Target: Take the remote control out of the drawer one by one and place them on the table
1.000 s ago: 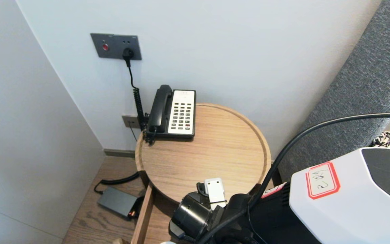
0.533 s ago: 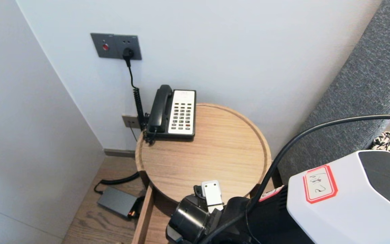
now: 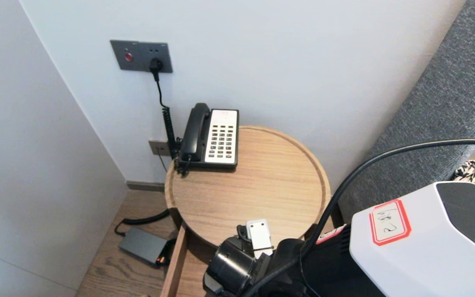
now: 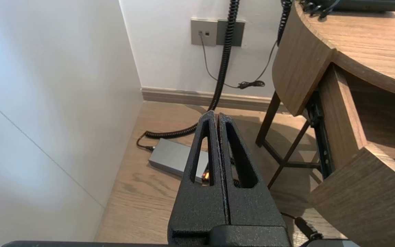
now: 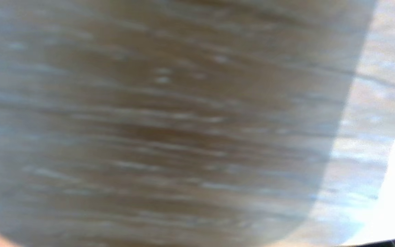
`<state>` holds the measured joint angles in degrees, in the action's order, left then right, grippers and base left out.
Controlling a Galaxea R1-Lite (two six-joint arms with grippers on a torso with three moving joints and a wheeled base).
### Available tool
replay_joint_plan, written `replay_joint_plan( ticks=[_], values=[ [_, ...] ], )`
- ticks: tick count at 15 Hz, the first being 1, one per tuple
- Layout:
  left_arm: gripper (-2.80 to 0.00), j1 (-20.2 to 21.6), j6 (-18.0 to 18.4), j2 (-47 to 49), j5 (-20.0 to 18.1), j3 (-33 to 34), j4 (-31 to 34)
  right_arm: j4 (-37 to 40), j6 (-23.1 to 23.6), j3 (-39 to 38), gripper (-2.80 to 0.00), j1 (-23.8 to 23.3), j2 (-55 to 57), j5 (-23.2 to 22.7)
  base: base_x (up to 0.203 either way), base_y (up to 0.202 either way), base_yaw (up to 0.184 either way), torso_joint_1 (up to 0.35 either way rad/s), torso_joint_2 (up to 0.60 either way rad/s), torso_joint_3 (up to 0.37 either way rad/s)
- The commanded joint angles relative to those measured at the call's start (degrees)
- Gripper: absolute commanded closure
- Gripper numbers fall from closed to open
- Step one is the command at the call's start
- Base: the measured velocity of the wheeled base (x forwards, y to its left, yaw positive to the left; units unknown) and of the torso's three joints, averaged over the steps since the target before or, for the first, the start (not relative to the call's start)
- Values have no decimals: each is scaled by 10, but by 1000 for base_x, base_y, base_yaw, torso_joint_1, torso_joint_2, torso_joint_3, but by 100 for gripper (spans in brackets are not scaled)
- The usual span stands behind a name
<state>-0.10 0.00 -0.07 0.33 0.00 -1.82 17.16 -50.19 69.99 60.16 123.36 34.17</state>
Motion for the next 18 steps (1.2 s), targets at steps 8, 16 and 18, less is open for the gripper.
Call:
replay_joint_plan(
  ticks=[8,16,18],
  values=[
    [0,0,0,0,0,5,0,6,5,15,0,0,-32,0,0,0,0,0,0,0],
    [0,0,0,0,0,5,0,-1,59,27,0,37,-7,-42,0,0,0,0,0,0],
    [0,0,0,0,-1,5,0,-2,86,38,0,41,-4,-46,0,0,0,0,0,0]
  ],
)
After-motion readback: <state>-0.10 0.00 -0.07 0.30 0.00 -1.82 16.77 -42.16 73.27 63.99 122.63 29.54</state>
